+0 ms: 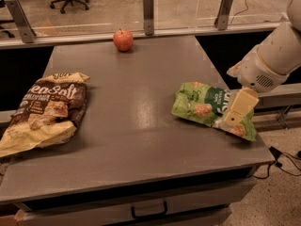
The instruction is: Move green rice chip bag near apple
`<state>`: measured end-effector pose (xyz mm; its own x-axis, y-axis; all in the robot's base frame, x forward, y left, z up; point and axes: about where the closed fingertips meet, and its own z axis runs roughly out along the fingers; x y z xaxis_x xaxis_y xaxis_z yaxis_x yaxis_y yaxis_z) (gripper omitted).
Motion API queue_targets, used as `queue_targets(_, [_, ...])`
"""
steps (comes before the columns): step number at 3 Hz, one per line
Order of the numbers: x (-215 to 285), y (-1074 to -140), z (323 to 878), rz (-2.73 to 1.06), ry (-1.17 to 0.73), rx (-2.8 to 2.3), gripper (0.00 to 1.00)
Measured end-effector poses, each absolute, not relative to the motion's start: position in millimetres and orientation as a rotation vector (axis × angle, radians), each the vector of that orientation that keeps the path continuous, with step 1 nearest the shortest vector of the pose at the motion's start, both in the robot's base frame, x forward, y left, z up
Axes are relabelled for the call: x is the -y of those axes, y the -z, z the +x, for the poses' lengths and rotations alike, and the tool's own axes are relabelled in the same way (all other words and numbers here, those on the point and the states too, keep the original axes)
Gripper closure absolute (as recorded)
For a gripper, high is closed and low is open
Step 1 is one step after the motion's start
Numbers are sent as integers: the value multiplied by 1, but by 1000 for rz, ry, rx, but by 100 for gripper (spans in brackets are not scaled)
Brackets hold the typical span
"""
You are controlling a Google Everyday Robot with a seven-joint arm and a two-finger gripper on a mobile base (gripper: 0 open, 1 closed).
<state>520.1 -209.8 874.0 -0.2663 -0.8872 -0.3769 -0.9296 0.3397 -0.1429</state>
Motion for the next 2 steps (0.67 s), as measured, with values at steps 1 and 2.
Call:
queue_targets(1, [205,-858,526,-1559,-179,-2225,26])
queue_targets(2, [202,-855,527,-1531,-187,-2229,49])
